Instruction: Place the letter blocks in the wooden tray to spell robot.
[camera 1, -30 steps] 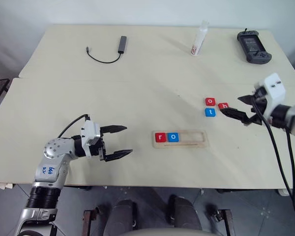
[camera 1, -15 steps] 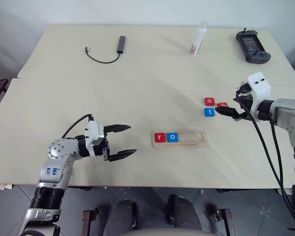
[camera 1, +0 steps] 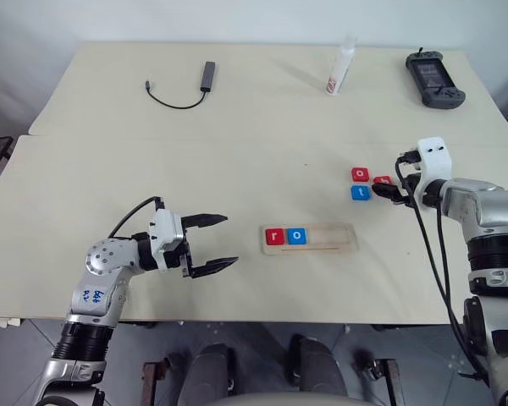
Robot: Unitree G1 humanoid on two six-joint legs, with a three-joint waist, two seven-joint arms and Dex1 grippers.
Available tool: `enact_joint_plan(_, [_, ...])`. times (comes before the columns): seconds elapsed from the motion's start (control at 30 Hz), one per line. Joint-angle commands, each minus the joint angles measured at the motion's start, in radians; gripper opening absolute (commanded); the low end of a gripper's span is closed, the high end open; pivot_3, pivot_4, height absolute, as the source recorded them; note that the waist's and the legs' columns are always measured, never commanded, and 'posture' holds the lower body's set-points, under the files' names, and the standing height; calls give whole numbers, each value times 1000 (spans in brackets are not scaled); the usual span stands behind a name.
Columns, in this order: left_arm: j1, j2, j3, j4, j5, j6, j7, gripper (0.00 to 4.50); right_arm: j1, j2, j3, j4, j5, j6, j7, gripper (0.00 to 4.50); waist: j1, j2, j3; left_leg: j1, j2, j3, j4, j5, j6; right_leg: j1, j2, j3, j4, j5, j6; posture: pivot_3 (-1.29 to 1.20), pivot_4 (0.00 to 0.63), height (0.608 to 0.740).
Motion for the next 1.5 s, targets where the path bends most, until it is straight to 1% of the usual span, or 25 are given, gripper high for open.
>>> enact_joint_plan(0.03, [4,2,5,-50,-6,-9,6,4500,-14,2,-17,-12,-15,-11,3,2924,1,0,0,0,0,0,0,0,0,0,0,0,0,0,0,0,150,740])
enact_joint_plan(0.17, [-6,-6,-6,-54,-8,-6,7,4500,14,-5,-31,-75,-8,9,6,1518,3,0,0,0,0,0,0,0,0,0,0,0,0,0,0,0,150,740])
enact_joint_plan(0.2, [-15,-11,-12,-47,-8,-8,2,4500,32,-16,-38,-114,-9,19,3,1462,3,0,0,0,0,0,0,0,0,0,0,0,0,0,0,0,150,740])
enact_joint_plan(0.3, [-37,-23,-25,-21,-8,-15,-11,4500,88,-46,-63,-241,2,72,0,1462,6,0,0,0,0,-1,0,0,0,0,0,-1,0,0,0,0,150,740])
enact_joint_plan(0.37, [-53,-30,-27,12,-2,-27,-22,4500,144,-58,-109,-365,21,137,-20,1462,6,0,0,-1,0,-1,0,0,0,0,0,-1,0,0,0,0,150,740])
enact_joint_plan(0.4, [-61,-34,-27,28,1,-32,-28,4500,177,-62,-139,-436,34,180,-30,1462,7,1,0,-1,0,-1,0,0,0,0,0,0,0,0,0,0,150,740])
enact_joint_plan(0.47, [-89,-46,-31,74,5,-45,-38,4500,280,-49,-241,-655,68,320,-69,1462,9,1,0,0,0,-1,0,0,0,0,0,-1,0,0,0,0,150,740])
enact_joint_plan(0.53, [-108,-57,-34,103,5,-55,-48,4500,367,-4,-335,-853,102,475,-105,1462,12,1,0,-1,0,-1,-1,0,0,0,0,-1,-1,0,0,0,150,740])
enact_joint_plan(0.6, [-116,-63,-43,116,-2,-56,-71,4500,458,72,-403,-1035,112,602,-146,1462,16,0,0,-1,0,-1,0,0,0,0,0,-1,-1,0,0,0,150,740])
enact_joint_plan(0.67, [-122,-66,-52,125,-6,-54,-94,4500,534,162,-447,-1181,105,686,-187,1462,16,0,0,0,1,-1,0,0,0,0,1,0,0,0,0,0,150,740])
enact_joint_plan(0.73, [-128,-69,-57,132,-5,-54,-109,4500,577,238,-469,-1267,95,728,-218,1462,15,0,0,0,1,-1,0,0,0,0,1,0,0,0,0,0,150,740])
enact_joint_plan(0.8, [-136,-72,-64,137,-3,-53,-121,4500,626,312,-461,-1319,76,694,-258,1462,15,0,0,0,0,0,0,0,0,0,0,2,1,0,0,0,150,740])
enact_joint_plan(0.9, [-155,-78,-67,144,0,-49,-128,4500,648,377,-448,-1316,52,642,-305,1462,11,0,0,1,0,0,0,0,0,0,1,2,1,0,0,0,150,740])
enact_joint_plan(0.97, [-164,-78,-63,146,1,-48,-128,4500,643,376,-442,-1295,56,625,-301,2200,10,0,0,1,0,0,0,0,0,0,0,2,1,0,0,0,150,740])
enact_joint_plan(1.0, [-167,-76,-61,144,2,-47,-127,4500,637,362,-440,-1284,61,618,-292,2456,8,0,0,1,-1,0,0,0,0,0,1,2,1,0,0,0,150,740])
enact_joint_plan(1.07, [-170,-74,-58,142,1,-46,-125,4500,628,334,-440,-1269,74,609,-273,3139,5,0,0,1,-1,0,0,0,0,0,1,2,1,0,0,0,150,740])
enact_joint_plan(1.13, [-162,-66,-53,126,-1,-40,-121,4500,627,206,-440,-1228,135,604,-154,3806,5,1,0,1,-1,0,-1,0,0,0,1,2,1,0,0,0,150,740])
enact_joint_plan(1.17, [-157,-62,-50,118,-1,-35,-116,4500,633,129,-434,-1202,161,601,-95,4180,5,1,0,1,-1,0,-1,0,0,0,1,2,0,0,0,0,150,740])
enact_joint_plan(1.2, [-151,-58,-47,109,-2,-31,-113,4500,644,49,-420,-1174,180,574,-32,4455,6,1,0,1,-1,0,-1,0,0,0,0,2,0,0,0,0,150,740])
enact_joint_plan(1.23, [-146,-53,-43,101,-3,-28,-111,4500,655,-32,-400,-1136,190,513,42,4455,6,1,0,1,-1,0,0,0,0,0,0,2,0,0,0,0,150,740])
enact_joint_plan(1.3, [-136,-44,-36,88,-6,-22,-105,4500,653,-148,-359,-1048,198,370,171,4455,5,1,0,1,-1,0,-1,0,0,0,0,2,-1,0,0,0,150,740])
enact_joint_plan(1.37, [-127,-36,-33,75,-5,-18,-97,4500,635,-226,-305,-945,184,183,306,4455,2,0,0,1,0,0,-1,0,0,1,1,1,-1,0,0,0,150,740])
enact_joint_plan(1.43, [-116,-28,-31,58,-6,-15,-92,4500,610,-311,-217,-814,136,-19,451,4455,1,0,0,2,0,1,-1,0,0,1,1,2,-1,0,0,0,150,740])
enact_joint_plan(1.5, [-107,-21,-30,42,-6,-10,-89,4500,568,-353,-140,-687,104,-201,588,4455,2,0,0,2,0,1,-1,0,0,1,1,2,-1,0,0,0,150,740])
